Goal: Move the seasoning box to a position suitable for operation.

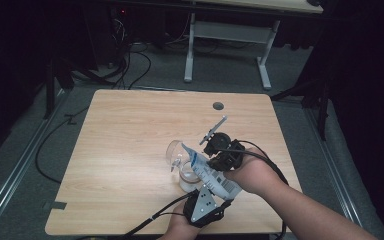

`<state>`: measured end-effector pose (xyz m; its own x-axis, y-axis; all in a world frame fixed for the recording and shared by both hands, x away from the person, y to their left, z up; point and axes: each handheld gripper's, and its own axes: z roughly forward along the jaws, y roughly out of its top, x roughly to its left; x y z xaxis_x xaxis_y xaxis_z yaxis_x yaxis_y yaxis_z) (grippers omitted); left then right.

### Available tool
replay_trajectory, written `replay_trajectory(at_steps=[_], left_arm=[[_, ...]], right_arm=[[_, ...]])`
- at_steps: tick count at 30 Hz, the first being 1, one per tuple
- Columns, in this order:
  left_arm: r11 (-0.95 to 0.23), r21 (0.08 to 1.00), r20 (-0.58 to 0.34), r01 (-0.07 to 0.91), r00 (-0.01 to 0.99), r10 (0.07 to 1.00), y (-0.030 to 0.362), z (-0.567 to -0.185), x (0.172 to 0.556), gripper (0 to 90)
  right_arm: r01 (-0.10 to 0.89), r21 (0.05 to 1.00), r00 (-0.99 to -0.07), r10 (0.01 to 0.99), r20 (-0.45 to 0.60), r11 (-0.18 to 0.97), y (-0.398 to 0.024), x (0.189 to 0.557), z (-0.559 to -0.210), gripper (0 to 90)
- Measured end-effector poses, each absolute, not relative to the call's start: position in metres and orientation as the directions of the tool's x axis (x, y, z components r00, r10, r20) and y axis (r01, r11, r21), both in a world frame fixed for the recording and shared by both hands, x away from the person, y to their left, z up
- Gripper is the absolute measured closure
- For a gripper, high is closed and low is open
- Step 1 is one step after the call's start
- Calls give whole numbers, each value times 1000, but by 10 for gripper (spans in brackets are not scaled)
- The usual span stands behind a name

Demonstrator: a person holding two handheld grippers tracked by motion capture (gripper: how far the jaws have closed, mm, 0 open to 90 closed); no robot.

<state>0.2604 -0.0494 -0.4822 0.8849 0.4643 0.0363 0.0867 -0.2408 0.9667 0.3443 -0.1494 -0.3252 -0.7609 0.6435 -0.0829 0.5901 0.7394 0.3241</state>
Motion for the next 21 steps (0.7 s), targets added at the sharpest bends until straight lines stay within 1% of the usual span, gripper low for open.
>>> replay_trajectory(at_steps=[21], left_arm=[[-232, 969, 37, 82, 885, 465, -49, -480, 262, 591]], right_arm=[[588, 327, -760, 644, -89, 740, -148, 345, -322, 900]])
